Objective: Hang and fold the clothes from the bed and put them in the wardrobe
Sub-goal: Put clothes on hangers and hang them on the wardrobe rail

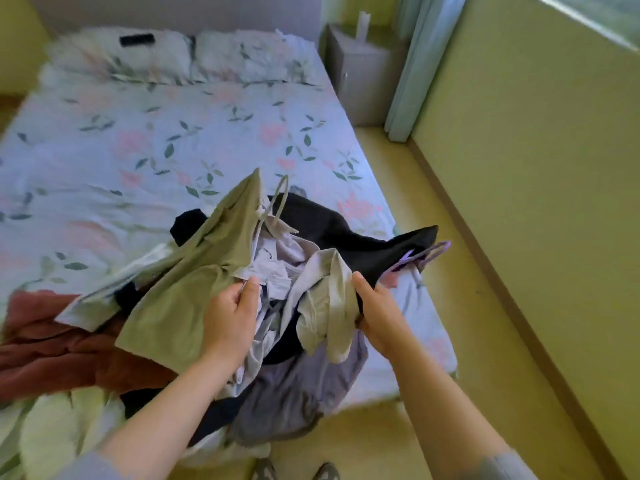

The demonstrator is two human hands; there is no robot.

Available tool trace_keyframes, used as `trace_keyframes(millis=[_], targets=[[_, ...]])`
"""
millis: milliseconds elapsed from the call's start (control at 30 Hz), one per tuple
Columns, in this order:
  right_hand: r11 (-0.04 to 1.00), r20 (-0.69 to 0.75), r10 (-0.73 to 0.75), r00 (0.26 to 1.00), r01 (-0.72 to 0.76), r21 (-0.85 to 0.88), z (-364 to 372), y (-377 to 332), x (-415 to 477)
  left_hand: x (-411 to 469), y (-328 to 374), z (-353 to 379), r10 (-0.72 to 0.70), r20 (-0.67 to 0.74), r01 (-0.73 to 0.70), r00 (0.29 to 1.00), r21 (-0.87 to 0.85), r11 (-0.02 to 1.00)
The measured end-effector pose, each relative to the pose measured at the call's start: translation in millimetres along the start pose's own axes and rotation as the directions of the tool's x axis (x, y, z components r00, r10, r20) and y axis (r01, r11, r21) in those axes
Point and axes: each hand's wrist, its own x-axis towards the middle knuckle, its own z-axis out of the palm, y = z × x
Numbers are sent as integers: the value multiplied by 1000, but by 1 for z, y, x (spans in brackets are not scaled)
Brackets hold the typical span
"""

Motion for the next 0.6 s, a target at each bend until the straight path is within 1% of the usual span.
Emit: trace_keyframes(millis=[67, 167, 267, 433, 533, 600], targets=[[997, 3, -45, 999, 45, -55, -11, -46, -12, 7, 32, -19, 36, -19, -36, 999, -9, 999], [984, 66, -94, 993, 103, -144, -17, -118, -35, 17, 83, -50, 102, -46, -102, 994, -11, 995], [952, 112, -222, 969, 240, -188, -17, -194, -67, 28, 130, -79, 198, -77, -202, 977, -53, 978], [880, 111, -402, 909, 417, -227, -14, -308, -133, 35, 212, -124, 354, -151, -370, 923, -96, 924], [839, 128, -475, 871, 492, -232, -11, -354, -171, 33, 257, -153, 461, -212, -485, 862, -71, 872], [813, 148, -504, 851, 525, -252, -13, -373, -192, 30, 282, -174, 492, -246, -523, 835, -80, 848]])
